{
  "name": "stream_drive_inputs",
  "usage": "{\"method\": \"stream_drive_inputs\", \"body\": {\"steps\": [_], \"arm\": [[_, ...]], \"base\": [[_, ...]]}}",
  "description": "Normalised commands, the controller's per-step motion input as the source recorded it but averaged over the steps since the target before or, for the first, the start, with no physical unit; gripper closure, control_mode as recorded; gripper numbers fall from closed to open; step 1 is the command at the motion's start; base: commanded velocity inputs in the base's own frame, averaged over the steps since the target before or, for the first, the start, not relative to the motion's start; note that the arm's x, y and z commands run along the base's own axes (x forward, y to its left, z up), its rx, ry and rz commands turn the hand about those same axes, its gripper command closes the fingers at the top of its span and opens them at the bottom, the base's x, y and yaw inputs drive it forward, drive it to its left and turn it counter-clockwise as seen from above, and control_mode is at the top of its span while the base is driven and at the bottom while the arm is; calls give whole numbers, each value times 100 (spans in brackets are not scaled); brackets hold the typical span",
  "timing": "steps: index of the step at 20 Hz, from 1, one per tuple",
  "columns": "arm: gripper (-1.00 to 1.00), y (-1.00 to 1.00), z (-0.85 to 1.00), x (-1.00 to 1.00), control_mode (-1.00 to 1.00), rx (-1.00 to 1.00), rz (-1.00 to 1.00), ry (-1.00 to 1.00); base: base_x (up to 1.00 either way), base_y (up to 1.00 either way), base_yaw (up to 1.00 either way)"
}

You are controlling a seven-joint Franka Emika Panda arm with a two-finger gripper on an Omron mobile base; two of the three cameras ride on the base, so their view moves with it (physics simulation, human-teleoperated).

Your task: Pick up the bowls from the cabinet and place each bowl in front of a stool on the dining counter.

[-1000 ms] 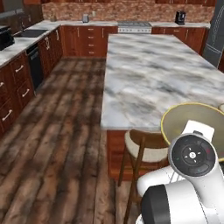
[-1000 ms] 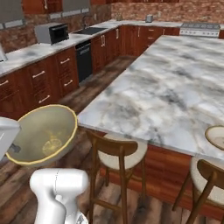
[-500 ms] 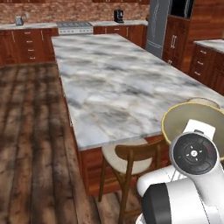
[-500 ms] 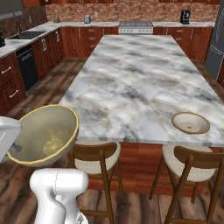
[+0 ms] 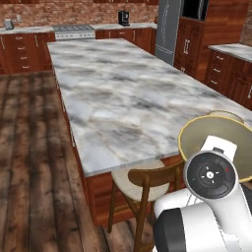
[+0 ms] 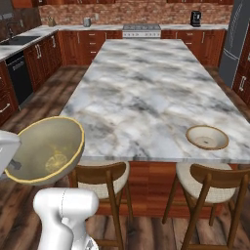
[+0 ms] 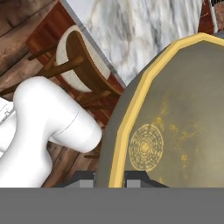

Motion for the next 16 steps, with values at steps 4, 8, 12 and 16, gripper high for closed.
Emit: {"method": "stream_drive_inputs", "body": {"steps": [4, 8, 12, 16], "arm": [[100, 0, 0, 0, 100, 0, 0, 0], [100, 0, 0, 0, 100, 0, 0, 0], [100, 0, 0, 0, 100, 0, 0, 0], [100, 13, 8, 25, -100, 8, 0, 2]], "base": [[45, 15, 0], [2, 0, 0], [0, 0, 0], [0, 0, 0]]}}
